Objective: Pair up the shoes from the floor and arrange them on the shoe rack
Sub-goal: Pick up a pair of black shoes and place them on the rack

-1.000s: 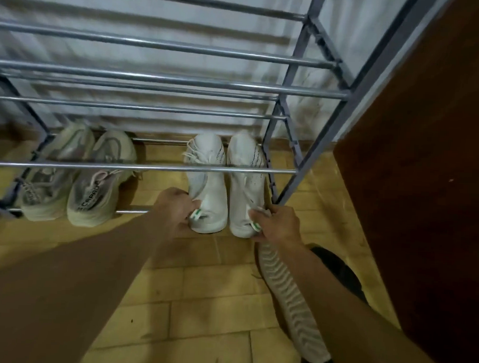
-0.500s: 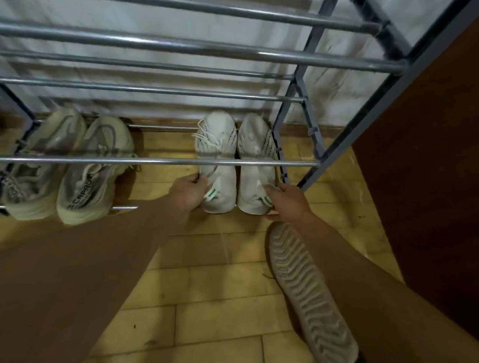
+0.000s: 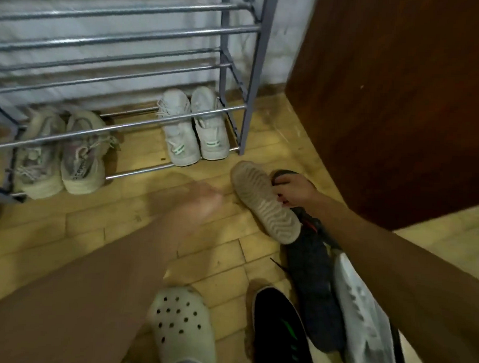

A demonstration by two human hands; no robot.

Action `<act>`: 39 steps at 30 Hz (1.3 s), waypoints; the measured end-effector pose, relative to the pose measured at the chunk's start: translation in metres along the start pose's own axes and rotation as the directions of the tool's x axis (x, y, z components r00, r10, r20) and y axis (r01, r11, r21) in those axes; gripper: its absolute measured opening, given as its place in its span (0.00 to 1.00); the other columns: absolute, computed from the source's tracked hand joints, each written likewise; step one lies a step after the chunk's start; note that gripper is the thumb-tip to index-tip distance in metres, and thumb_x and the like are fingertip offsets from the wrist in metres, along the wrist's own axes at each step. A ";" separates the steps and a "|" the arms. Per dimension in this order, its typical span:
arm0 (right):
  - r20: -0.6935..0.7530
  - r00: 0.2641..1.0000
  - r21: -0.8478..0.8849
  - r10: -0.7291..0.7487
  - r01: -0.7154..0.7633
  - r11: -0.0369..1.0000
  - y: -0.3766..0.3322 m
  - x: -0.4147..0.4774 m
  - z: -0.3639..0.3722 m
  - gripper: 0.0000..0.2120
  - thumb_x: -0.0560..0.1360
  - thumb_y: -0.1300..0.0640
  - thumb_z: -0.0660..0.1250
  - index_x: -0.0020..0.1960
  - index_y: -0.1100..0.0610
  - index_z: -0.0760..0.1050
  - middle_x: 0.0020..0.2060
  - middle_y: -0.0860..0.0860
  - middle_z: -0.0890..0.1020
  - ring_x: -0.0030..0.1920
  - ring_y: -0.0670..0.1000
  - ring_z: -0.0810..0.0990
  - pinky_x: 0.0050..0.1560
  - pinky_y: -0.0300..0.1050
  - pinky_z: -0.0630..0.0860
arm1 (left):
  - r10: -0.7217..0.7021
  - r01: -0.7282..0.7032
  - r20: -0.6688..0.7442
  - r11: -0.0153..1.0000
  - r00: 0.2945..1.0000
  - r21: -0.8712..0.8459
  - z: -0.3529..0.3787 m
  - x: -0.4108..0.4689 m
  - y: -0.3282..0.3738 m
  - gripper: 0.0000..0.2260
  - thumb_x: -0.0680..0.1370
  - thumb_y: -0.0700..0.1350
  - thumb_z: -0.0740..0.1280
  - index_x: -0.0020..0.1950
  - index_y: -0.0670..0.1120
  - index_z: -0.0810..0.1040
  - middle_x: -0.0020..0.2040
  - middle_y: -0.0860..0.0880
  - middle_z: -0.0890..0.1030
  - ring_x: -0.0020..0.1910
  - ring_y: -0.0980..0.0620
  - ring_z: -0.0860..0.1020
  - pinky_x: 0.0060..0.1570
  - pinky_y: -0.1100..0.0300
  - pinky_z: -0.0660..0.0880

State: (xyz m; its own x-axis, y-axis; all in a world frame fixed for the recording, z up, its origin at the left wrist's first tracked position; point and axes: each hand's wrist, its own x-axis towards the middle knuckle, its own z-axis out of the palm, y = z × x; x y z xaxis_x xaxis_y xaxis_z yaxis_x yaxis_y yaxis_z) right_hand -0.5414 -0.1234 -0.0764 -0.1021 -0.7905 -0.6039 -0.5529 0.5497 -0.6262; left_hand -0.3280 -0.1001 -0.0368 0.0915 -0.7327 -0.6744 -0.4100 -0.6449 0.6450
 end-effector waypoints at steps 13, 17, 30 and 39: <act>0.089 0.995 -0.263 0.047 -0.022 0.964 0.151 -0.195 0.014 0.14 0.78 0.56 0.64 0.61 0.63 0.75 0.55 0.60 0.79 0.53 0.58 0.78 0.55 0.50 0.74 | 0.171 -0.261 0.298 0.920 0.939 0.294 0.071 -0.190 -0.041 0.08 0.76 0.43 0.61 0.47 0.45 0.80 0.48 0.44 0.81 0.51 0.45 0.80 0.55 0.50 0.78; 0.057 0.995 -0.236 0.082 -0.066 0.969 0.194 -0.239 0.041 0.10 0.77 0.55 0.66 0.50 0.62 0.76 0.44 0.54 0.78 0.53 0.59 0.78 0.46 0.43 0.69 | 0.175 -0.268 0.285 0.905 0.942 0.330 0.084 -0.214 -0.071 0.07 0.76 0.42 0.62 0.40 0.49 0.77 0.40 0.51 0.78 0.44 0.50 0.78 0.40 0.61 0.75; -0.055 0.946 -0.305 0.319 -0.320 0.897 0.244 -0.265 0.132 0.45 0.66 0.47 0.77 0.73 0.60 0.57 0.68 0.60 0.65 0.68 0.62 0.67 0.65 0.58 0.71 | 0.139 -0.323 0.395 0.833 0.908 0.449 0.091 -0.251 -0.087 0.11 0.77 0.42 0.60 0.56 0.45 0.78 0.53 0.47 0.80 0.47 0.51 0.81 0.48 0.57 0.78; 0.032 0.983 -0.473 0.181 -0.145 0.869 0.230 -0.254 0.108 0.32 0.69 0.48 0.72 0.66 0.60 0.66 0.61 0.58 0.74 0.59 0.58 0.75 0.49 0.47 0.74 | 0.116 -0.239 0.286 0.863 0.951 0.446 0.071 -0.242 -0.090 0.11 0.76 0.40 0.61 0.55 0.43 0.79 0.54 0.43 0.82 0.47 0.47 0.82 0.45 0.57 0.78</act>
State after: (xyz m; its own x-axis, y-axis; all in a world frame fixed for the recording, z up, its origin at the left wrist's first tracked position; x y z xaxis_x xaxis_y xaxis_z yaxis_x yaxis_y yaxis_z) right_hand -0.5530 0.2335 -0.1203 -0.1745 -0.6688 -0.7226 -0.8566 0.4651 -0.2236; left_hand -0.3778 0.1503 0.0426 -0.2199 -0.7098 -0.6692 -0.7799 -0.2841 0.5577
